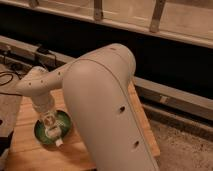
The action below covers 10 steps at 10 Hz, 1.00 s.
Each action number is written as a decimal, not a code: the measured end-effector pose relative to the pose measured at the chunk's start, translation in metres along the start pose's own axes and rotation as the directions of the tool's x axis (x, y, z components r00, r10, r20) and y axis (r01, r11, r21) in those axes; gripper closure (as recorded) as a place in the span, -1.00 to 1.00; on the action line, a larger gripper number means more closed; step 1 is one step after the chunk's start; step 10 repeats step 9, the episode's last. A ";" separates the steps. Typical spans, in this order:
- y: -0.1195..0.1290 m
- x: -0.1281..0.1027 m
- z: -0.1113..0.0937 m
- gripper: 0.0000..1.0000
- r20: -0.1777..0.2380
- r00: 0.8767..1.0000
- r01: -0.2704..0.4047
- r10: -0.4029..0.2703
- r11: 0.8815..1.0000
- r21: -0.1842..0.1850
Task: Place the bottle in the ceramic bowl
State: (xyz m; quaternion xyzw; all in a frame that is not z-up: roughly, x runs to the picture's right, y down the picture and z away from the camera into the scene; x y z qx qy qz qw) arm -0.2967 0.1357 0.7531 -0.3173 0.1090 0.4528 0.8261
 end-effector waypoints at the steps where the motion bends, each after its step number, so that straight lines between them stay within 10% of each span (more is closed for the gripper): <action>1: -0.001 0.000 0.000 -0.20 0.000 1.000 -0.001 0.001 1.000 0.001; 3: 0.002 0.000 0.000 -0.57 0.000 1.000 0.003 -0.003 1.000 -0.001; 10: 0.001 0.000 0.000 -0.60 0.000 1.000 0.000 0.000 1.000 -0.002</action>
